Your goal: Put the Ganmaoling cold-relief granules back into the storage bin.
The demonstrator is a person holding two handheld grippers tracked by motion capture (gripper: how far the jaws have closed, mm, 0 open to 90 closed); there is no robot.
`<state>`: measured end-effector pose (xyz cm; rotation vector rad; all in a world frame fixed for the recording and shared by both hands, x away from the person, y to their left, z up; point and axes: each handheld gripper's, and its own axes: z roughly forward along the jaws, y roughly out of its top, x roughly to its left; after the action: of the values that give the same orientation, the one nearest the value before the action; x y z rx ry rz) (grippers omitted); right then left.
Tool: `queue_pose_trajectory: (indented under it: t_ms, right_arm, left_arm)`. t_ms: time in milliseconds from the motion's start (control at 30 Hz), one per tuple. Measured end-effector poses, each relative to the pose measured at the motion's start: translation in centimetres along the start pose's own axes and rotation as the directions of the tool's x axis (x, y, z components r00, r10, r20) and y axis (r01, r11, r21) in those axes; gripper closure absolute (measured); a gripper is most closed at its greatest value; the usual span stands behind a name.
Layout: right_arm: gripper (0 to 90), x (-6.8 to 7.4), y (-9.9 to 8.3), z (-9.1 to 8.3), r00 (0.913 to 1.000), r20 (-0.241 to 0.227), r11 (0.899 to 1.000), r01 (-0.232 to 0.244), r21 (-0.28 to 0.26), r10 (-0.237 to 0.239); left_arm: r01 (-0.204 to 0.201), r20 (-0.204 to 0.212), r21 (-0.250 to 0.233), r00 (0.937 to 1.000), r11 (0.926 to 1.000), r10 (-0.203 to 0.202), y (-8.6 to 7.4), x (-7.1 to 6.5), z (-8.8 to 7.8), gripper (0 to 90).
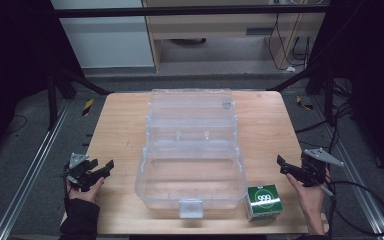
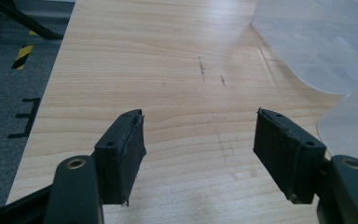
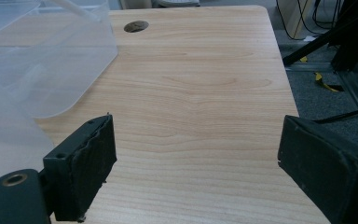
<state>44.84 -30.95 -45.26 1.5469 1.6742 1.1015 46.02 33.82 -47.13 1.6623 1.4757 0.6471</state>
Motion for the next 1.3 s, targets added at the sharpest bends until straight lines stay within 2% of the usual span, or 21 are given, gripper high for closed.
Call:
queue_pose_trajectory:
  t_ms: [133, 333, 500, 533, 633, 700, 800, 1033, 1133, 1167, 1200, 1300]
  right_arm:
    - [12.2, -0.3, 0.2, -0.5, 0.9999, -0.01, 1.0, 0.002, -0.014, -0.003]
    - [13.2, -0.4, 0.8, -1.3, 0.999, -0.045, 0.999, 0.008, -0.046, -0.01]
    - [13.1, 0.0, 1.4, -1.7, 0.9951, -0.083, 0.998, 0.049, -0.041, -0.052]
    - [12.6, 0.5, 1.8, -1.9, 0.9926, -0.094, 0.997, 0.074, -0.035, -0.077]
    - [12.3, 1.0, 2.3, -2.2, 0.9854, -0.133, 0.994, 0.103, -0.035, -0.107]
    - [12.2, 1.3, 2.6, -2.3, 0.981, -0.14, 0.991, 0.131, -0.029, -0.134]
    - [10.7, 2.0, 3.2, -2.6, 0.9708, -0.17, 0.985, 0.171, -0.008, -0.169]
    - [8.2, 3.9, 4.6, -3.6, 0.9418, -0.23, 0.969, 0.246, -0.027, -0.245]
    - [6.4, 4.6, 5.2, -4.0, 0.9236, -0.259, 0.958, 0.283, -0.037, -0.283]
    - [6.4, 4.6, 5.2, -4.0, 0.9236, -0.259, 0.958, 0.283, -0.037, -0.283]
    - [6.4, 5.2, 5.7, -4.3, 0.9103, -0.27, 0.948, 0.313, -0.046, -0.314]
    - [6.1, 5.8, 6.1, -4.5, 0.8929, -0.285, 0.935, 0.354, -0.036, -0.349]
  left_arm:
    - [-0.013, -0.003, 0.02, 0.9999, 0.9997, 0.013, 0.0, -0.1, 0.1, 32.9]
    - [-0.034, 0.018, 0.038, 0.9993, 0.9987, 0.034, -0.1, -0.3, 0.3, 32.1]
    - [-0.061, 0.029, 0.049, 0.9978, 0.997, 0.059, -0.2, -0.6, 0.4, 31.8]
    - [-0.068, 0.031, 0.053, 0.9973, 0.9963, 0.067, -0.2, -0.7, 0.4, 31.8]
    - [-0.073, 0.034, 0.055, 0.9969, 0.9959, 0.071, -0.2, -0.8, 0.5, 31.8]
    - [-0.075, 0.034, 0.058, 0.9967, 0.9954, 0.074, -0.2, -0.8, 0.5, 31.7]
    - [-0.08, 0.029, 0.061, 0.9965, 0.995, 0.078, -0.2, -0.8, 0.5, 31.7]
    - [-0.095, 0.024, 0.068, 0.9954, 0.9932, 0.093, -0.3, -1.0, 0.6, 31.6]
    - [-0.103, 0.022, 0.075, 0.9945, 0.9918, 0.102, -0.4, -1.2, 0.8, 31.6]
    - [-0.103, 0.022, 0.075, 0.9945, 0.9918, 0.102, -0.4, -1.2, 0.8, 31.6]
    - [-0.108, 0.023, 0.078, 0.994, 0.991, 0.107, -0.4, -1.2, 0.8, 31.6]
    - [-0.111, 0.022, 0.08, 0.9938, 0.9907, 0.109, -0.4, -1.2, 0.8, 31.5]
